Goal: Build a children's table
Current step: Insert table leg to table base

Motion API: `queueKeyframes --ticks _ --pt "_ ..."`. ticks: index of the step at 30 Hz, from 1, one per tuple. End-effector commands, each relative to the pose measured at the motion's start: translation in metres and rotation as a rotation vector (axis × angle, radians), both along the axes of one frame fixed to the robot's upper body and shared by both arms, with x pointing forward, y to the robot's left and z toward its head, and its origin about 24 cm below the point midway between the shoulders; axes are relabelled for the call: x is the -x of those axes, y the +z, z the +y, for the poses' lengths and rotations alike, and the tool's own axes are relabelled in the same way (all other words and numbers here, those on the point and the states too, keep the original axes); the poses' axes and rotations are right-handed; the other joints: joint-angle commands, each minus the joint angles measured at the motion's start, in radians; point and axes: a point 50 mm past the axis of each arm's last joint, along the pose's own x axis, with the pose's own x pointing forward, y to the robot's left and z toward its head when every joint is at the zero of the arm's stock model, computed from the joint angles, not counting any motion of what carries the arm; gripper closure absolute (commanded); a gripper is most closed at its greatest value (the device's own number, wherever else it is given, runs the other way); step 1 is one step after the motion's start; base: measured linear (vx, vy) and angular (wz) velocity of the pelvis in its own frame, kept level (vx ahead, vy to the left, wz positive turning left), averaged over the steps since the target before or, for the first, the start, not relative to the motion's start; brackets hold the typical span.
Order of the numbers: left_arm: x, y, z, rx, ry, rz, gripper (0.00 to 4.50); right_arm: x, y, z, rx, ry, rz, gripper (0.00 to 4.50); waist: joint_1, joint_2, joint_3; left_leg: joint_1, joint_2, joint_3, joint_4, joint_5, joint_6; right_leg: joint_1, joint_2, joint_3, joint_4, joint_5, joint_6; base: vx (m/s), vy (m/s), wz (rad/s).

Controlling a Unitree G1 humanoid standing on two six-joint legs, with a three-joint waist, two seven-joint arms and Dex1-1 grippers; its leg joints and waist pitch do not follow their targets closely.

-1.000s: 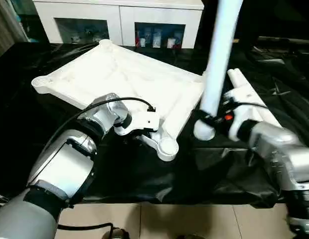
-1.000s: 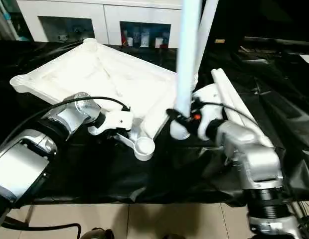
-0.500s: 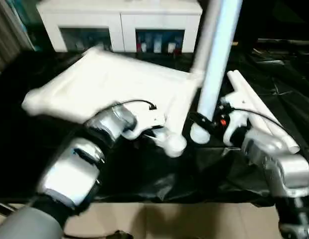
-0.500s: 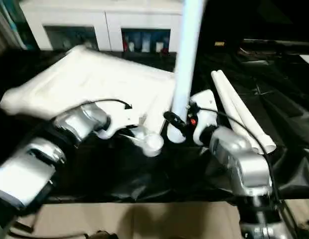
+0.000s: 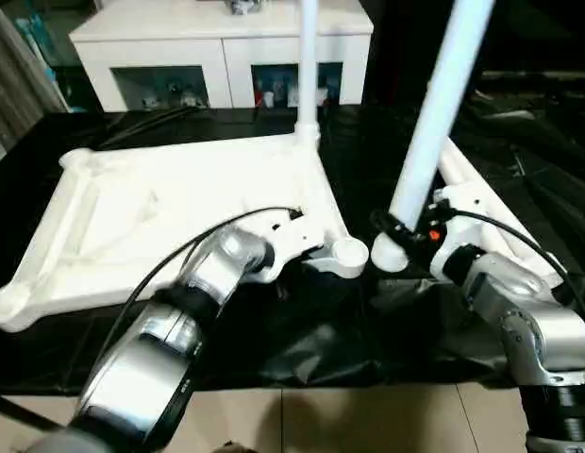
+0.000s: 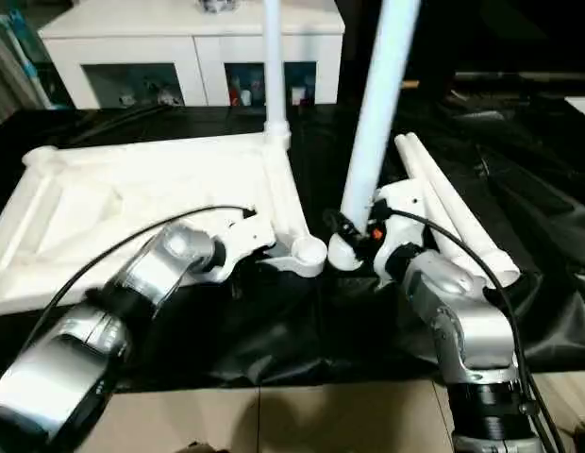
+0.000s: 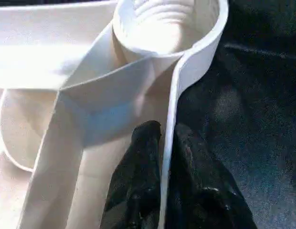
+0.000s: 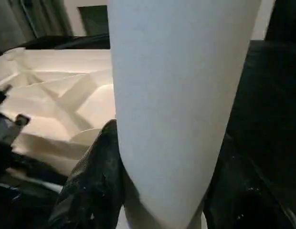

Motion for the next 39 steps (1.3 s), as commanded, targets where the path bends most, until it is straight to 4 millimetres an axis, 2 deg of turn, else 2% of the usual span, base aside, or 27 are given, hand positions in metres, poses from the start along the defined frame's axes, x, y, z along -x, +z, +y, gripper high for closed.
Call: queueKeyframes --ticks 1,3,4,5,6,9,10,11,12,13,14,15,19,22,23,24,25,26,28,30,31,32,35,36,38,39 --pt "0.002 -0.002 0.009 0.049 0.058 -0.004 3.50 0.000 0.004 -0.002 -0.007 -0.016 -0.025 2.64 0.004 -0.013 -0.067 0.016 0.045 -0.030 -0.077 -0.275 0.024 0.040 -0.051 0.028 -0.081 -0.207 -0.217 0.000 0.000 0.00" --pt "0.004 -0.001 0.013 0.047 0.040 -0.012 3.28 0.000 0.003 -0.001 -0.008 -0.016 -0.025 2.64 0.005 -0.012 -0.069 0.016 0.046 -0.030 -0.076 -0.263 0.028 0.040 -0.051 0.028 -0.080 -0.191 -0.220 0.000 0.000 0.00" --pt "0.006 0.003 0.018 0.079 -0.010 -0.054 3.28 -0.001 0.002 0.000 -0.009 -0.011 -0.024 2.64 0.005 -0.016 -0.070 0.014 0.045 -0.029 -0.074 -0.246 0.034 0.040 -0.049 0.028 -0.078 -0.169 -0.218 0.000 0.000 0.00" --pt "0.007 0.005 0.018 0.095 -0.021 -0.070 3.11 -0.001 0.002 0.000 -0.009 -0.010 -0.024 2.64 0.004 -0.012 -0.069 0.013 0.045 -0.029 -0.076 -0.242 0.035 0.039 -0.048 0.027 -0.076 -0.162 -0.218 0.000 0.000 0.00" --pt "0.007 0.007 0.018 0.116 -0.032 -0.077 3.02 -0.001 0.002 0.000 -0.009 -0.010 -0.024 2.64 0.003 -0.019 -0.070 0.014 0.045 -0.027 -0.074 -0.241 0.037 0.038 -0.047 0.027 -0.077 -0.158 -0.219 0.000 0.000 0.00" --pt "0.010 0.011 0.021 0.133 -0.079 -0.081 3.02 -0.001 0.001 0.001 -0.006 0.006 -0.019 2.64 0.008 -0.014 -0.069 0.019 0.049 -0.027 -0.076 -0.243 0.031 0.034 -0.049 0.029 -0.076 -0.171 -0.221 0.000 0.000 0.00" --pt "0.011 0.009 0.025 0.101 -0.092 -0.077 3.02 -0.001 0.000 0.001 -0.002 0.015 -0.017 2.64 0.011 -0.022 -0.068 0.019 0.050 -0.026 -0.077 -0.245 0.030 0.033 -0.049 0.030 -0.074 -0.175 -0.218 0.000 0.000 0.00" --pt "0.010 0.009 0.026 0.092 -0.093 -0.080 3.02 -0.001 0.000 0.002 -0.002 0.017 -0.017 2.64 0.011 -0.022 -0.068 0.019 0.050 -0.026 -0.077 -0.245 0.030 0.033 -0.049 0.030 -0.074 -0.175 -0.218 0.000 0.000 0.00" --pt "0.009 0.009 0.028 0.080 -0.095 -0.085 3.02 -0.002 0.001 0.002 -0.002 0.019 -0.017 2.64 0.013 -0.017 -0.067 0.020 0.050 -0.025 -0.077 -0.248 0.024 0.031 -0.049 0.030 -0.074 -0.182 -0.213 0.000 0.000 0.00" --pt "0.008 0.009 0.029 0.073 -0.093 -0.086 3.02 -0.002 0.001 0.003 -0.002 0.021 -0.018 2.64 0.015 -0.021 -0.068 0.022 0.050 -0.025 -0.078 -0.251 0.019 0.031 -0.048 0.031 -0.074 -0.184 -0.205 0.000 0.000 0.00" --pt "0.007 0.010 0.030 0.073 -0.098 -0.085 3.02 -0.002 0.001 0.003 -0.002 0.024 -0.018 2.64 0.017 -0.019 -0.067 0.023 0.049 -0.025 -0.078 -0.250 0.015 0.030 -0.049 0.031 -0.073 -0.186 -0.203 0.000 0.000 0.00" --pt "0.007 0.011 0.030 0.077 -0.105 -0.084 3.02 -0.002 0.001 0.003 -0.002 0.027 -0.018 2.64 0.017 -0.022 -0.067 0.022 0.049 -0.024 -0.078 -0.247 0.015 0.031 -0.049 0.032 -0.073 -0.183 -0.203 0.000 0.000 0.00" --pt "0.004 0.011 0.031 0.041 -0.144 -0.067 3.02 -0.002 0.001 0.005 0.004 0.047 -0.016 2.64 0.022 -0.021 -0.069 0.020 0.047 -0.024 -0.075 -0.221 0.017 0.033 -0.050 0.032 -0.071 -0.161 -0.199 0.000 0.000 0.00" --pt "0.003 0.012 0.030 0.051 -0.146 -0.056 3.02 -0.002 0.001 0.005 0.005 0.049 -0.016 2.64 0.021 -0.021 -0.070 0.018 0.047 -0.024 -0.073 -0.207 0.021 0.036 -0.052 0.031 -0.067 -0.128 -0.210 0.000 0.000 0.00" --pt "0.002 0.012 0.028 0.053 -0.147 -0.051 3.02 -0.001 0.001 0.005 0.007 0.050 -0.016 2.64 0.022 -0.014 -0.070 0.019 0.047 -0.024 -0.073 -0.207 0.021 0.036 -0.052 0.031 -0.066 -0.126 -0.213 0.000 0.000 0.00" --pt "0.002 0.012 0.028 0.052 -0.147 -0.049 3.02 -0.001 0.001 0.005 0.007 0.050 -0.017 2.64 0.021 -0.019 -0.070 0.019 0.045 -0.023 -0.072 -0.210 0.022 0.036 -0.051 0.031 -0.069 -0.130 -0.214 0.000 0.000 0.00" --pt "0.001 0.011 0.027 0.052 -0.149 -0.041 3.02 -0.001 0.001 0.005 0.008 0.049 -0.017 2.64 0.021 -0.011 -0.071 0.019 0.045 -0.024 -0.071 -0.209 0.021 0.037 -0.051 0.031 -0.068 -0.124 -0.216 0.000 0.000 0.00" --pt "0.000 0.011 0.026 0.053 -0.150 -0.035 3.32 -0.001 0.001 0.004 0.009 0.049 -0.017 2.64 0.021 -0.010 -0.072 0.020 0.045 -0.024 -0.071 -0.210 0.020 0.038 -0.052 0.030 -0.067 -0.116 -0.220 0.000 0.000 0.00" --pt "-0.001 0.011 0.025 0.051 -0.152 -0.028 3.39 0.000 0.001 0.004 0.011 0.047 -0.018 2.64 0.021 -0.012 -0.072 0.019 0.045 -0.025 -0.071 -0.213 0.020 0.040 -0.051 0.030 -0.067 -0.109 -0.223 0.000 0.000 0.00" --pt "-0.001 0.010 0.026 0.038 -0.160 -0.029 3.56 0.001 0.001 0.004 0.012 0.047 -0.018 2.64 0.020 -0.006 -0.073 0.021 0.045 -0.025 -0.071 -0.219 0.018 0.039 -0.049 0.029 -0.068 -0.101 -0.228 0.000 0.000 0.00" --pt "-0.001 0.008 0.027 0.018 -0.170 -0.020 3.56 0.002 0.001 0.003 0.013 0.045 -0.019 2.64 0.020 -0.007 -0.073 0.021 0.045 -0.026 -0.071 -0.222 0.016 0.040 -0.049 0.029 -0.067 -0.092 -0.230 0.000 0.000 0.00" --pt "-0.001 0.008 0.027 0.012 -0.172 -0.018 3.83 0.002 0.001 0.003 0.013 0.044 -0.019 2.64 0.019 -0.002 -0.073 0.021 0.046 -0.026 -0.071 -0.227 0.014 0.041 -0.050 0.029 -0.067 -0.087 -0.232 0.000 0.000 0.00" --pt "-0.002 0.006 0.029 0.009 -0.165 -0.001 4.14 0.003 0.000 0.002 0.013 0.038 -0.020 2.64 0.019 -0.002 -0.074 0.020 0.045 -0.026 -0.070 -0.225 0.014 0.044 -0.050 0.028 -0.064 -0.069 -0.238 0.000 0.000 0.00" --pt "-0.002 0.006 0.029 0.007 -0.167 -0.003 4.14 0.003 0.000 0.001 0.013 0.036 -0.020 2.64 0.020 0.003 -0.075 0.021 0.045 -0.027 -0.070 -0.224 0.014 0.044 -0.050 0.028 -0.064 -0.067 -0.240 0.000 0.000 0.00" --pt "-0.003 0.006 0.029 0.003 -0.174 0.007 4.26 0.004 0.000 0.001 0.013 0.033 -0.021 2.64 0.020 0.004 -0.075 0.021 0.044 -0.027 -0.069 -0.223 0.016 0.044 -0.050 0.027 -0.064 -0.056 -0.246 0.000 0.000 0.00" --pt "-0.003 0.006 0.029 0.000 -0.179 0.008 4.34 0.004 0.000 0.001 0.013 0.033 -0.021 2.64 0.019 0.001 -0.075 0.021 0.043 -0.026 -0.068 -0.223 0.017 0.045 -0.049 0.027 -0.064 -0.055 -0.248 0.000 0.000 0.00"
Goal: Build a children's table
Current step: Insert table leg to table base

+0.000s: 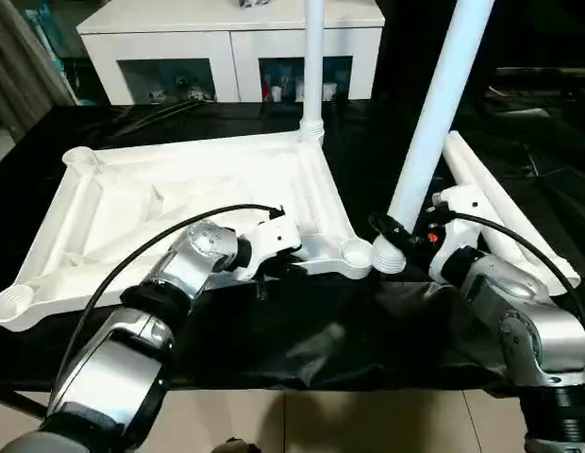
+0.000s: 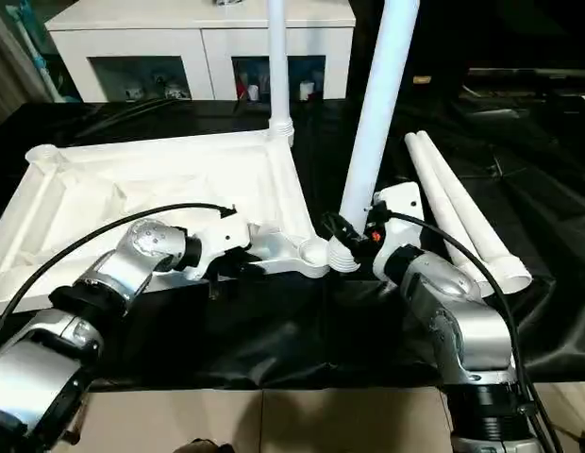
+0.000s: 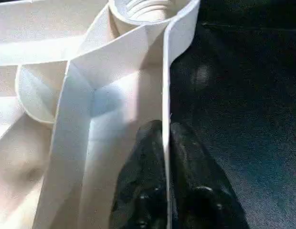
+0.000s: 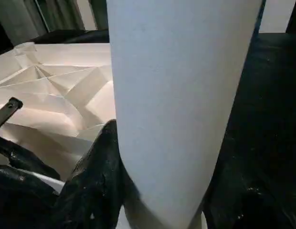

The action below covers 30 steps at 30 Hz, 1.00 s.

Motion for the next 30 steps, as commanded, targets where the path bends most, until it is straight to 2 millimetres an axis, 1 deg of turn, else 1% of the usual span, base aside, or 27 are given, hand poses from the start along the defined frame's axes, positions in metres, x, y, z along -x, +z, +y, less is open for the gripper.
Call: queueKeyframes --ticks 1,2,3,4,6,7,9,10,12,13,14,15,16,17,18,19,20,21,22,23,24,25,26,27,28,29,30 --pt "0.000 -0.001 0.000 -0.024 -0.019 0.005 4.42 0.002 0.005 -0.002 0.010 -0.002 -0.031 2.64 0.001 -0.003 -0.077 0.027 0.043 -0.026 -0.065 -0.222 0.018 0.050 -0.051 0.028 -0.062 -0.054 -0.250 0.000 0.000 0.00" --pt "0.000 -0.001 0.000 -0.029 -0.024 0.011 4.47 0.002 0.005 -0.002 0.009 -0.002 -0.032 2.64 0.000 -0.002 -0.077 0.027 0.044 -0.026 -0.065 -0.218 0.021 0.051 -0.052 0.028 -0.060 -0.048 -0.254 0.000 0.000 0.00" --pt "0.001 -0.002 0.001 -0.042 -0.035 0.015 4.50 0.002 0.006 -0.002 0.010 -0.001 -0.033 2.64 0.001 0.002 -0.078 0.028 0.044 -0.027 -0.064 -0.215 0.021 0.051 -0.052 0.028 -0.059 -0.046 -0.254 0.000 0.000 0.00" --pt "0.001 -0.003 0.001 -0.058 -0.045 0.025 4.50 0.002 0.006 -0.001 0.010 0.001 -0.034 2.64 0.000 0.000 -0.078 0.027 0.043 -0.026 -0.064 -0.209 0.024 0.051 -0.050 0.028 -0.059 -0.033 -0.256 0.000 0.000 0.00" --pt "0.003 -0.006 0.004 -0.092 -0.067 0.042 4.50 0.002 0.007 0.000 0.013 0.008 -0.036 2.64 0.000 0.002 -0.078 0.027 0.045 -0.027 -0.064 -0.208 0.026 0.052 -0.051 0.027 -0.057 -0.026 -0.257 0.000 0.000 0.00" --pt "0.007 -0.013 0.010 -0.141 -0.086 0.071 4.50 0.002 0.007 0.004 0.032 0.055 -0.043 2.64 0.001 0.003 -0.079 0.028 0.045 -0.027 -0.064 -0.209 0.026 0.052 -0.052 0.027 -0.057 -0.024 -0.261 0.000 0.000 0.00" --pt "0.009 -0.016 0.013 -0.159 -0.089 0.085 4.50 0.002 0.007 0.007 0.042 0.083 -0.051 2.64 -0.001 0.002 -0.076 0.027 0.045 -0.027 -0.065 -0.220 0.027 0.053 -0.052 0.027 -0.060 -0.040 -0.261 0.000 0.000 0.00" --pt "0.011 -0.017 0.015 -0.152 -0.076 0.097 4.50 0.002 0.008 0.008 0.050 0.102 -0.064 2.64 -0.002 0.000 -0.077 0.027 0.047 -0.027 -0.065 -0.231 0.025 0.054 -0.055 0.028 -0.059 -0.060 -0.261 0.000 0.000 0.00" --pt "0.017 -0.021 0.022 -0.123 -0.045 0.147 4.50 0.001 0.014 0.011 -0.003 0.148 -0.051 2.64 -0.004 -0.016 -0.073 0.026 0.048 -0.025 -0.067 -0.230 0.036 0.054 -0.056 0.029 -0.063 -0.100 -0.261 0.000 0.000 0.00" --pt "0.019 -0.021 0.023 -0.122 -0.043 0.155 4.50 0.000 0.015 0.011 -0.014 0.154 -0.046 2.64 -0.003 -0.011 -0.075 0.026 0.050 -0.028 -0.067 -0.225 0.038 0.056 -0.058 0.029 -0.058 -0.104 -0.265 0.000 0.000 0.00" --pt "0.026 -0.022 0.029 -0.121 -0.046 0.172 4.50 0.000 0.017 0.014 -0.046 0.200 -0.021 2.64 -0.008 -0.023 -0.072 0.026 0.051 -0.025 -0.069 -0.228 0.043 0.053 -0.055 0.029 -0.063 -0.130 -0.261 0.000 0.000 0.00" --pt "0.026 -0.022 0.029 -0.121 -0.046 0.172 4.50 0.000 0.017 0.014 -0.046 0.200 -0.021 2.64 -0.007 -0.016 -0.072 0.024 0.052 -0.029 -0.069 -0.226 0.043 0.055 -0.059 0.030 -0.059 -0.140 -0.261 0.000 0.000 0.00" --pt "0.032 -0.022 0.032 -0.115 -0.046 0.178 4.50 0.001 0.018 0.018 -0.063 0.251 -0.002 2.64 -0.010 -0.025 -0.069 0.028 0.053 -0.024 -0.072 -0.244 0.039 0.047 -0.054 0.030 -0.067 -0.183 -0.250 0.000 0.000 0.00" --pt "0.033 -0.022 0.032 -0.114 -0.047 0.178 4.50 0.001 0.018 0.018 -0.064 0.255 -0.001 2.64 -0.010 -0.020 -0.070 0.028 0.054 -0.028 -0.072 -0.244 0.034 0.050 -0.057 0.030 -0.062 -0.190 -0.249 0.000 0.000 0.00" --pt "0.035 -0.021 0.032 -0.109 -0.049 0.178 4.50 0.001 0.018 0.020 -0.077 0.280 0.010 2.64 -0.010 -0.021 -0.068 0.028 0.053 -0.026 -0.073 -0.246 0.034 0.046 -0.055 0.031 -0.066 -0.207 -0.243 0.000 0.000 0.00" --pt "0.041 -0.019 0.032 -0.094 -0.056 0.174 4.50 0.002 0.016 0.024 -0.103 0.330 0.040 2.64 -0.011 -0.029 -0.066 0.031 0.055 -0.025 -0.076 -0.273 0.021 0.041 -0.054 0.033 -0.070 -0.256 -0.228 0.000 0.000 0.00" --pt "0.042 -0.019 0.032 -0.091 -0.057 0.171 4.50 0.002 0.016 0.025 -0.108 0.341 0.047 2.64 -0.009 -0.024 -0.067 0.034 0.057 -0.027 -0.076 -0.277 0.015 0.041 -0.057 0.033 -0.068 -0.260 -0.228 0.000 0.000 0.00" --pt "0.045 -0.017 0.031 -0.081 -0.062 0.158 4.50 0.002 0.012 0.029 -0.131 0.386 0.082 2.64 -0.012 -0.032 -0.065 0.031 0.055 -0.026 -0.078 -0.277 0.012 0.039 -0.054 0.033 -0.070 -0.266 -0.219 0.000 0.000 0.00" --pt "0.045 -0.017 0.031 -0.081 -0.062 0.158 4.50 0.002 0.012 0.029 -0.131 0.386 0.082 2.64 -0.012 -0.026 -0.064 0.032 0.055 -0.026 -0.079 -0.283 0.007 0.035 -0.053 0.034 -0.071 -0.269 -0.217 0.000 0.000 0.00" --pt "0.046 -0.015 0.029 -0.070 -0.059 0.145 4.50 0.003 0.008 0.032 -0.143 0.417 0.110 2.64 -0.013 -0.034 -0.065 0.034 0.055 -0.025 -0.079 -0.285 0.004 0.034 -0.053 0.034 -0.072 -0.269 -0.216 0.000 0.000 0.00" --pt "0.046 -0.015 0.029 -0.070 -0.059 0.145 4.50 0.003 0.008 0.032 -0.143 0.417 0.110 2.64 -0.010 -0.031 -0.065 0.034 0.054 -0.025 -0.079 -0.286 -0.002 0.033 -0.053 0.034 -0.071 -0.267 -0.214 0.000 0.000 0.00" --pt "0.046 -0.013 0.027 -0.062 -0.054 0.139 4.50 0.002 0.005 0.032 -0.145 0.423 0.123 2.64 -0.010 -0.035 -0.063 0.034 0.054 -0.025 -0.080 -0.288 -0.005 0.032 -0.053 0.035 -0.070 -0.265 -0.211 0.000 0.000 0.00" --pt "0.047 -0.012 0.027 -0.057 -0.050 0.135 4.50 0.001 0.004 0.032 -0.147 0.426 0.132 2.64 -0.010 -0.035 -0.063 0.034 0.053 -0.025 -0.080 -0.286 -0.007 0.032 -0.052 0.035 -0.070 -0.263 -0.210 0.000 0.000 0.00" --pt "0.047 -0.010 0.026 -0.056 -0.049 0.128 4.50 -0.001 0.002 0.032 -0.144 0.425 0.139 2.64 -0.010 -0.040 -0.060 0.032 0.053 -0.024 -0.080 -0.280 -0.005 0.030 -0.053 0.036 -0.070 -0.257 -0.208 0.000 0.000 0.00" --pt "0.047 -0.010 0.025 -0.056 -0.048 0.126 4.50 -0.002 0.001 0.032 -0.144 0.424 0.140 2.64 -0.011 -0.039 -0.061 0.031 0.052 -0.024 -0.079 -0.269 -0.003 0.032 -0.053 0.036 -0.069 -0.248 -0.209 0.000 0.000 0.00" --pt "0.048 -0.009 0.025 -0.056 -0.047 0.123 4.50 -0.005 0.000 0.032 -0.156 0.412 0.142 2.64 -0.011 -0.042 -0.060 0.030 0.051 -0.023 -0.078 -0.256 0.000 0.031 -0.052 0.037 -0.068 -0.230 -0.210 0.000 0.000 0.00" --pt "0.048 -0.008 0.024 -0.057 -0.043 0.117 4.50 -0.006 -0.001 0.032 -0.158 0.408 0.144 2.64 -0.011 -0.042 -0.061 0.030 0.051 -0.023 -0.077 -0.250 0.002 0.031 -0.053 0.036 -0.067 -0.222 -0.213 0.000 0.000 0.00"
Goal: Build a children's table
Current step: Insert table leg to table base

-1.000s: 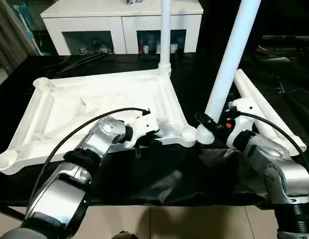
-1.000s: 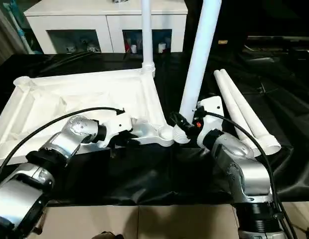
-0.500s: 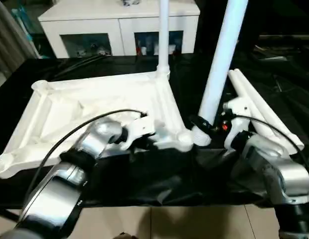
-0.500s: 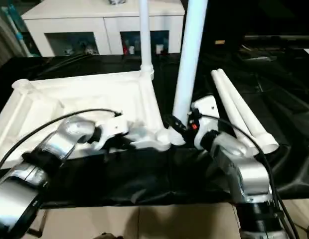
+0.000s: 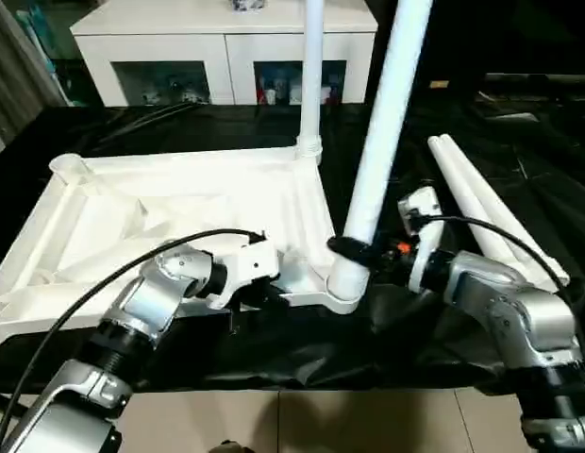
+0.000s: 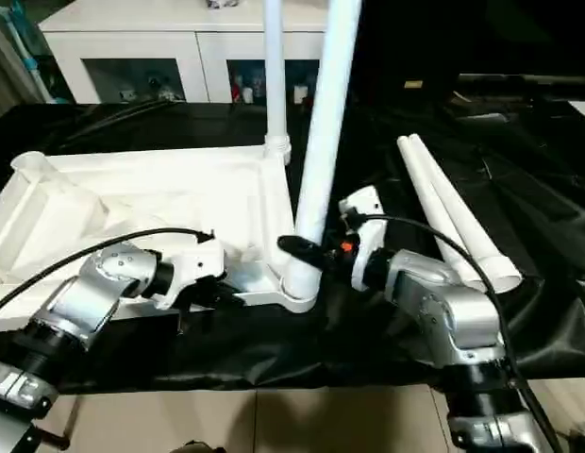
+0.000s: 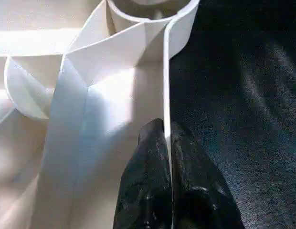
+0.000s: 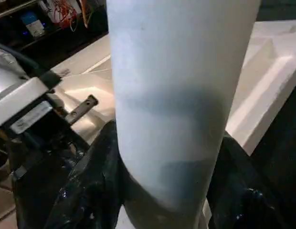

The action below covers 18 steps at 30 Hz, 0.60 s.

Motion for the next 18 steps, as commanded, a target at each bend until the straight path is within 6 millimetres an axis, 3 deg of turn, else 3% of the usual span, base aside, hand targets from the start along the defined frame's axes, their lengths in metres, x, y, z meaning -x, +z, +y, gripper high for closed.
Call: queueKeyframes --ticks 1,6,18 --pt "0.005 -0.008 -0.001 -0.027 0.008 0.026 4.50 -0.005 0.003 0.002 -0.011 0.001 -0.022 2.64 0.000 -0.018 -0.062 0.023 0.050 -0.024 -0.076 -0.239 0.008 0.031 -0.052 0.033 -0.071 -0.210 -0.217 0.000 0.000 0.00" --pt "0.005 -0.004 -0.001 -0.027 0.012 0.018 4.50 -0.008 -0.002 0.004 -0.006 0.005 -0.011 2.64 0.000 -0.018 -0.060 0.022 0.050 -0.023 -0.075 -0.225 0.018 0.031 -0.050 0.032 -0.068 -0.196 -0.224 0.000 0.000 0.00" --pt "-0.002 0.002 0.000 0.007 0.068 0.005 4.50 -0.004 -0.022 -0.005 -0.010 -0.041 0.037 2.64 -0.005 -0.013 -0.057 0.025 0.050 -0.026 -0.080 -0.290 -0.008 0.031 -0.052 0.033 -0.076 -0.250 -0.218 0.000 0.000 0.00"
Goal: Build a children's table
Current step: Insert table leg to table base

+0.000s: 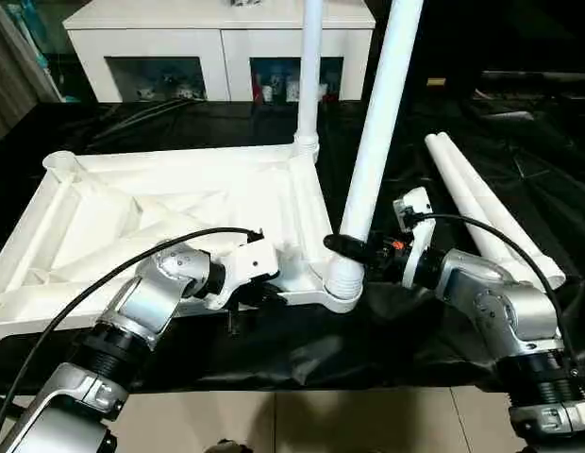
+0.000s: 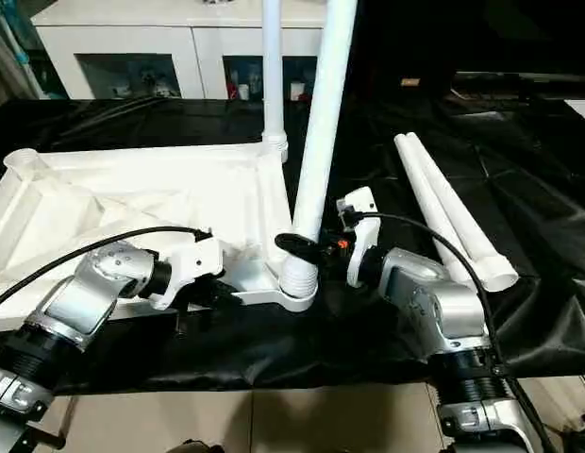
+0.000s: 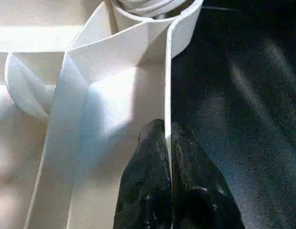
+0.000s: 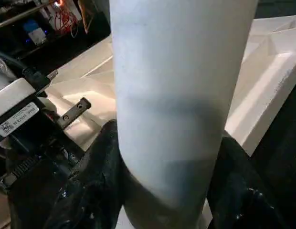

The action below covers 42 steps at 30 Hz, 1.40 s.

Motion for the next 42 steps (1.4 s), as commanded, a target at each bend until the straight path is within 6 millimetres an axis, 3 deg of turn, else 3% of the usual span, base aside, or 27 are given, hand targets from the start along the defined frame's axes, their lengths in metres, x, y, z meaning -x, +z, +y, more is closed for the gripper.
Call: queueKeyframes --ticks 1,6,8,9,10,11,15,17,18,20,21,23,24,27,28,31,36,39,41,42 --pt "-0.003 0.000 -0.001 0.014 0.043 -0.009 4.50 0.003 -0.017 -0.008 0.011 -0.055 0.043 2.64 0.002 0.000 -0.061 0.028 0.051 -0.027 -0.082 -0.303 -0.013 0.029 -0.052 0.033 -0.077 -0.256 -0.218 0.000 0.000 0.00" --pt "-0.005 0.000 -0.002 0.018 0.049 -0.011 4.50 0.006 -0.030 -0.013 -0.002 -0.122 0.047 2.64 -0.002 0.002 -0.060 0.027 0.049 -0.030 -0.085 -0.348 -0.028 0.030 -0.051 0.032 -0.080 -0.270 -0.214 0.000 0.000 0.00" --pt "-0.006 0.000 -0.002 0.022 0.053 -0.012 4.50 0.009 -0.035 -0.014 -0.001 -0.142 0.041 2.64 -0.004 0.010 -0.058 0.028 0.049 -0.032 -0.087 -0.370 -0.031 0.029 -0.052 0.032 -0.082 -0.289 -0.213 0.000 0.000 0.00" --pt "-0.006 0.001 -0.002 0.024 0.054 -0.012 4.50 0.009 -0.037 -0.015 0.003 -0.149 0.036 2.64 -0.005 0.008 -0.058 0.029 0.049 -0.031 -0.087 -0.374 -0.031 0.028 -0.052 0.032 -0.085 -0.292 -0.212 0.000 0.000 0.00" --pt "-0.008 0.001 -0.002 0.024 0.060 -0.017 4.50 0.014 -0.044 -0.015 0.028 -0.162 0.009 2.64 -0.005 0.014 -0.056 0.031 0.049 -0.030 -0.088 -0.394 -0.035 0.025 -0.050 0.032 -0.089 -0.299 -0.208 0.000 0.000 0.00" --pt "-0.008 0.001 -0.002 0.024 0.060 -0.017 4.50 0.014 -0.044 -0.015 0.028 -0.162 0.009 2.64 -0.006 0.011 -0.057 0.030 0.048 -0.033 -0.089 -0.401 -0.035 0.028 -0.051 0.031 -0.087 -0.308 -0.206 0.000 0.000 0.00" --pt "-0.011 0.002 -0.003 0.024 0.064 -0.023 4.50 0.019 -0.046 -0.013 0.057 -0.168 -0.051 2.64 -0.006 0.020 -0.052 0.031 0.049 -0.036 -0.092 -0.431 -0.036 0.023 -0.051 0.031 -0.092 -0.352 -0.194 0.000 0.000 0.00" --pt "-0.012 0.002 -0.003 0.023 0.064 -0.025 4.50 0.020 -0.046 -0.013 0.090 -0.160 -0.085 2.64 -0.007 0.019 -0.051 0.033 0.050 -0.037 -0.094 -0.455 -0.042 0.021 -0.050 0.031 -0.095 -0.373 -0.187 0.000 0.000 0.00" --pt "-0.012 0.002 -0.003 0.020 0.064 -0.028 4.50 0.021 -0.045 -0.012 0.105 -0.149 -0.103 2.64 -0.010 0.013 -0.051 0.031 0.050 -0.038 -0.097 -0.462 -0.041 0.023 -0.050 0.031 -0.095 -0.380 -0.184 0.000 0.000 0.00" --pt "-0.012 0.002 -0.004 0.019 0.065 -0.029 4.50 0.021 -0.044 -0.012 0.108 -0.142 -0.109 2.64 -0.008 0.017 -0.051 0.034 0.050 -0.038 -0.096 -0.466 -0.040 0.021 -0.051 0.032 -0.097 -0.394 -0.180 0.000 0.000 0.00" --pt "-0.013 0.003 -0.003 0.019 0.068 -0.030 4.50 0.022 -0.043 -0.011 0.112 -0.129 -0.113 2.64 -0.011 0.007 -0.051 0.031 0.051 -0.038 -0.098 -0.461 -0.036 0.023 -0.052 0.031 -0.098 -0.395 -0.179 0.000 0.000 0.00" --pt "-0.013 0.002 -0.003 0.016 0.072 -0.035 4.50 0.022 -0.042 -0.010 0.127 -0.107 -0.120 2.64 -0.008 0.006 -0.052 0.029 0.053 -0.037 -0.100 -0.431 -0.026 0.024 -0.052 0.032 -0.097 -0.376 -0.181 0.000 0.000 0.00" --pt "-0.013 0.002 -0.002 0.016 0.075 -0.036 4.50 0.022 -0.042 -0.009 0.132 -0.099 -0.122 2.64 -0.009 0.000 -0.052 0.029 0.053 -0.036 -0.100 -0.430 -0.024 0.024 -0.052 0.031 -0.098 -0.380 -0.180 0.000 0.000 0.00" --pt "-0.013 0.002 -0.001 0.018 0.080 -0.038 4.50 0.022 -0.043 -0.008 0.134 -0.088 -0.123 2.64 -0.008 0.006 -0.051 0.031 0.053 -0.036 -0.100 -0.433 -0.024 0.021 -0.054 0.033 -0.099 -0.384 -0.180 0.000 0.000 0.00" --pt "-0.013 0.003 0.000 0.019 0.082 -0.038 4.50 0.022 -0.045 -0.008 0.138 -0.078 -0.119 2.64 -0.010 -0.007 -0.051 0.029 0.053 -0.035 -0.100 -0.433 -0.021 0.022 -0.054 0.033 -0.101 -0.388 -0.177 0.000 0.000 0.00" --pt "-0.012 0.003 0.001 0.018 0.083 -0.042 4.50 0.019 -0.046 -0.005 0.139 -0.073 -0.096 2.64 -0.009 -0.002 -0.049 0.029 0.054 -0.037 -0.101 -0.435 -0.022 0.020 -0.057 0.034 -0.102 -0.418 -0.172 0.000 0.000 0.00" --pt "-0.011 0.003 0.001 0.020 0.080 -0.043 4.50 0.011 -0.042 -0.005 0.047 -0.132 -0.049 2.64 -0.012 -0.004 -0.047 0.030 0.054 -0.040 -0.103 -0.459 -0.030 0.018 -0.058 0.033 -0.105 -0.457 -0.161 0.000 0.000 0.00" --pt "-0.011 0.002 0.001 0.021 0.077 -0.042 4.50 0.007 -0.043 -0.013 0.011 -0.182 0.000 2.64 -0.011 0.003 -0.051 0.036 0.054 -0.040 -0.102 -0.471 -0.041 0.014 -0.058 0.034 -0.106 -0.444 -0.166 0.000 0.000 0.00" --pt "-0.011 0.002 0.001 0.020 0.074 -0.041 4.50 0.007 -0.046 -0.018 -0.001 -0.211 0.026 2.65 -0.010 0.000 -0.051 0.036 0.054 -0.039 -0.102 -0.472 -0.043 0.015 -0.056 0.033 -0.105 -0.428 -0.170 0.000 0.000 0.00" --pt "-0.011 0.002 0.001 0.019 0.074 -0.041 4.50 0.007 -0.047 -0.020 -0.001 -0.219 0.032 2.65 -0.009 0.004 -0.052 0.035 0.054 -0.039 -0.102 -0.469 -0.044 0.015 -0.058 0.034 -0.104 -0.420 -0.172 0.000 0.000 0.00"
